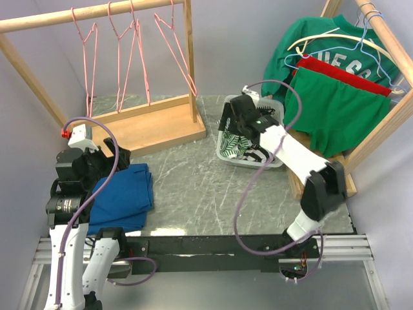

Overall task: Remove the tank top from the hanger
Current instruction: Place the tank top in the bin, then reset both arms

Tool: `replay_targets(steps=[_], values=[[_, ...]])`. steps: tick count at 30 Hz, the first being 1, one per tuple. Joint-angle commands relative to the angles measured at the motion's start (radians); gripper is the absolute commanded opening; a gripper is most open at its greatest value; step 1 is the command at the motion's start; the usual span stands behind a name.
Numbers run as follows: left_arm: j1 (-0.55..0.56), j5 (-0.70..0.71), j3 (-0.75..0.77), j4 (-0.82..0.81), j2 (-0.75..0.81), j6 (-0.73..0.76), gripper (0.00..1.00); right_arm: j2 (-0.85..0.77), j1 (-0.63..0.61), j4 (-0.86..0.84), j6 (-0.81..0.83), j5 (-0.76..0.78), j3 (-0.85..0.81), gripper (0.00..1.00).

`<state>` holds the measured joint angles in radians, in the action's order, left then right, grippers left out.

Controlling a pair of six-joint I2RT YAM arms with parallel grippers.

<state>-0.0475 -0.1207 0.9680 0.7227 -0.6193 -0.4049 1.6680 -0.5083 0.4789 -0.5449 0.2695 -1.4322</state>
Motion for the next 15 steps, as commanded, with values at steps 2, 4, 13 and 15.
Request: replay_targets(steps=[2, 4, 13, 15], values=[[-0.005, -0.033, -0.008, -0.037, 0.004, 0.020, 0.96, -0.230, -0.041, -0.032, -0.009, 0.073, 0.177, 0.93], [-0.005, -0.045, -0.015, -0.055, 0.012, 0.026, 0.96, -0.368, -0.053, -0.083, -0.023, 0.085, 0.313, 0.93], [-0.003, -0.169, -0.103, -0.186, 0.053, -0.018, 0.96, -0.861, -0.062, -0.063, -0.090, 0.129, 0.680, 0.95], [-0.002, -0.184, -0.120, -0.212, 0.058, -0.026, 0.96, -0.950, -0.065, -0.049, -0.107, 0.134, 0.714, 0.95]])
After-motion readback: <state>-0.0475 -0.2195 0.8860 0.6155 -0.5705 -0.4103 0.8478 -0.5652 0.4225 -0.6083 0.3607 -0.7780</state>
